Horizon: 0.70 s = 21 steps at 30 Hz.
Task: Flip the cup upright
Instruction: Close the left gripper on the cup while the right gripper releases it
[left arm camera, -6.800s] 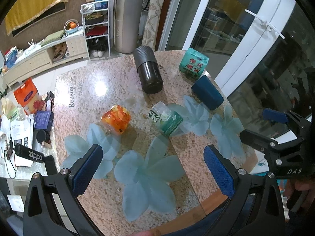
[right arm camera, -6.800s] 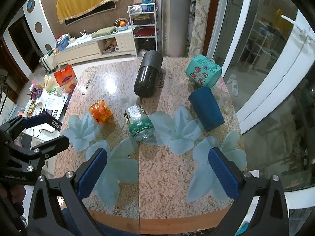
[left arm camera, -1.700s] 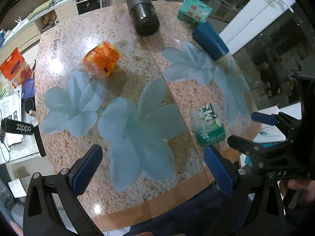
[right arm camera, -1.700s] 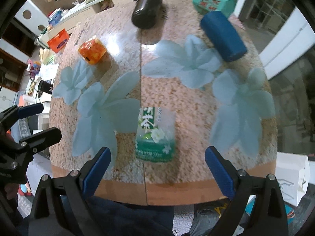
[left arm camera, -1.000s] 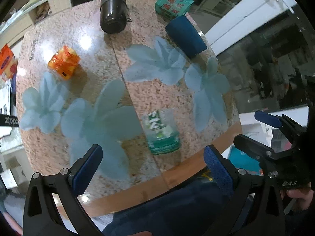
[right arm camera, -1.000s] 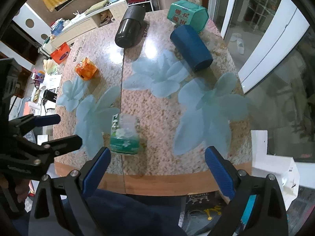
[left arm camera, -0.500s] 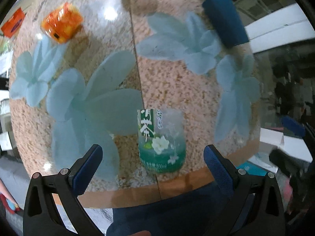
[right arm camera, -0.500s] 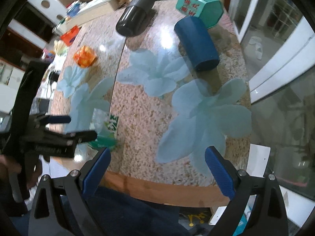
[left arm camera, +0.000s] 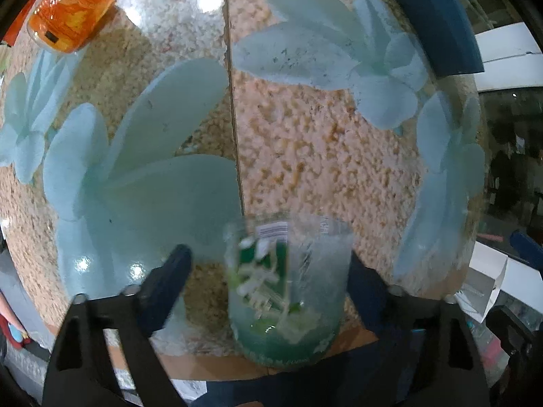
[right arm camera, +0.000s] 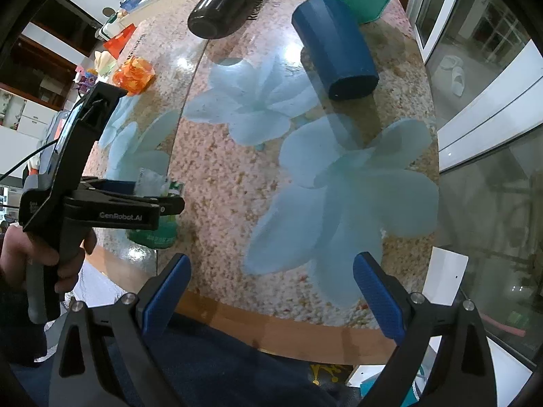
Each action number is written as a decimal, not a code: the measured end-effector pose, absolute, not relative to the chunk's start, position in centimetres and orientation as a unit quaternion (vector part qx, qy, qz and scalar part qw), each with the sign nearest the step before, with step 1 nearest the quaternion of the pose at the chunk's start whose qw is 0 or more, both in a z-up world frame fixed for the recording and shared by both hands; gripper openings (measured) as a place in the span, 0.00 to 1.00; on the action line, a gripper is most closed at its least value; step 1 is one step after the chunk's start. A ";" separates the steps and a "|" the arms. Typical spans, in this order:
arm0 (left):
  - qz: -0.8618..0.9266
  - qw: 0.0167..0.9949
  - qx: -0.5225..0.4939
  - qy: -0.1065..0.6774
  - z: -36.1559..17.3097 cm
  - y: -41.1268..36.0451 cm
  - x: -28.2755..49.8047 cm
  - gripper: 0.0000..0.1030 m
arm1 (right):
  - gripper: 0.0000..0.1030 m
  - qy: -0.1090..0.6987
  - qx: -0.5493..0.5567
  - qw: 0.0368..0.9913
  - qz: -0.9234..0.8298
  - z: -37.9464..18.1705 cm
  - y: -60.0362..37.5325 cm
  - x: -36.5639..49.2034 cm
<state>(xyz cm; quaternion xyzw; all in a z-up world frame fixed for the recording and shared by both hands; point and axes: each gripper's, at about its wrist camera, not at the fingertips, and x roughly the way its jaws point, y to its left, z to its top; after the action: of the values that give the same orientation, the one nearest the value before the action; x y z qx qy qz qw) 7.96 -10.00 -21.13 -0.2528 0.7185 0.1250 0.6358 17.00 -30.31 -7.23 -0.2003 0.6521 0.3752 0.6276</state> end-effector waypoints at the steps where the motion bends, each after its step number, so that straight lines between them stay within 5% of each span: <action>1: 0.130 0.633 -0.253 0.720 -21.2 -10.0 8.0 0.76 | 0.94 0.653 -0.200 0.627 0.375 -7.3 -30.3 17.1; 3: 0.136 0.626 -0.258 0.723 -21.3 -10.2 8.0 0.65 | 0.94 0.653 -0.198 0.627 0.376 -7.3 -30.4 17.4; 21: 0.116 0.709 -0.255 0.647 -17.1 -9.6 7.0 0.63 | 0.94 0.640 -0.174 0.635 0.396 -6.5 -29.8 17.8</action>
<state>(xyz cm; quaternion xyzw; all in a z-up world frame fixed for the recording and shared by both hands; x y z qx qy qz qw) 6.99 -9.56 -17.06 -0.2550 0.6473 0.1160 0.7089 17.79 -29.85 -6.52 -0.1742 0.6398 0.3960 0.6352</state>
